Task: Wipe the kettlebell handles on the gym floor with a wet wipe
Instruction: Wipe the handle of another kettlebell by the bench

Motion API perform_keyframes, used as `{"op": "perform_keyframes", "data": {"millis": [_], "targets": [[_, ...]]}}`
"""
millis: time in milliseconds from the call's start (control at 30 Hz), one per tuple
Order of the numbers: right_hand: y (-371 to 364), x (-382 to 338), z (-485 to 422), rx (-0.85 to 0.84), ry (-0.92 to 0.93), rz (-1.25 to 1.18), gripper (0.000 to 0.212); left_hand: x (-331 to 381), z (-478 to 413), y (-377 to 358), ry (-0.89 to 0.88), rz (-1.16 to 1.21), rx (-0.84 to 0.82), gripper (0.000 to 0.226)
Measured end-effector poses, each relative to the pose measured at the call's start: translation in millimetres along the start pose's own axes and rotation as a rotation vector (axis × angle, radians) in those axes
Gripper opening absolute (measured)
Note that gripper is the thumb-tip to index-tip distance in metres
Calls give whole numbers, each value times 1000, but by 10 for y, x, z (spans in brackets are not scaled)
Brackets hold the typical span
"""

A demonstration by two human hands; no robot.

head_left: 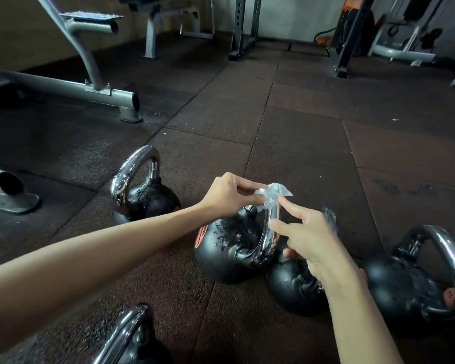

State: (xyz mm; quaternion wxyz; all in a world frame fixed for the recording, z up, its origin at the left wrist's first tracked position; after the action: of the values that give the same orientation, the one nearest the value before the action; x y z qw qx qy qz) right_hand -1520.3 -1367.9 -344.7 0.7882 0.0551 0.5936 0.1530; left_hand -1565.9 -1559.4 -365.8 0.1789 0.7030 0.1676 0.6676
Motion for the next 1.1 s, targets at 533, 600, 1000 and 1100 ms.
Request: {"op": "perform_keyframes", "data": {"millis": [533, 600, 1000, 1100], "targets": [[85, 73, -25, 43, -15, -87, 57, -90, 597, -193, -82, -34, -39, 34], [90, 64, -22, 37, -9, -87, 58, -36, 550, -208, -92, -2, -5, 33], [97, 70, -23, 48, -34, -67, 58, -448, 959, -253, -298, -106, -46, 29], [79, 66, -26, 64, -29, -58, 58, -456, 921, -251, -366, -179, -28, 28]]}}
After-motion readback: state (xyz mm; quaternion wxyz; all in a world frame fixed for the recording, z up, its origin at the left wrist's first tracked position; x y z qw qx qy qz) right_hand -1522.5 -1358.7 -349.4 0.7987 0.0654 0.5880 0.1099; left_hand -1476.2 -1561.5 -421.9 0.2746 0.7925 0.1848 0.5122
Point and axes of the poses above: each hand's wrist, its own z-axis away from the middle knuckle, its own y-axis out of the back of the hand, x = y × z, the point moved 1 cm from there along -z, towards the middle knuckle, and after that the axes turned 1 degree about y, right-handed, at the moved point
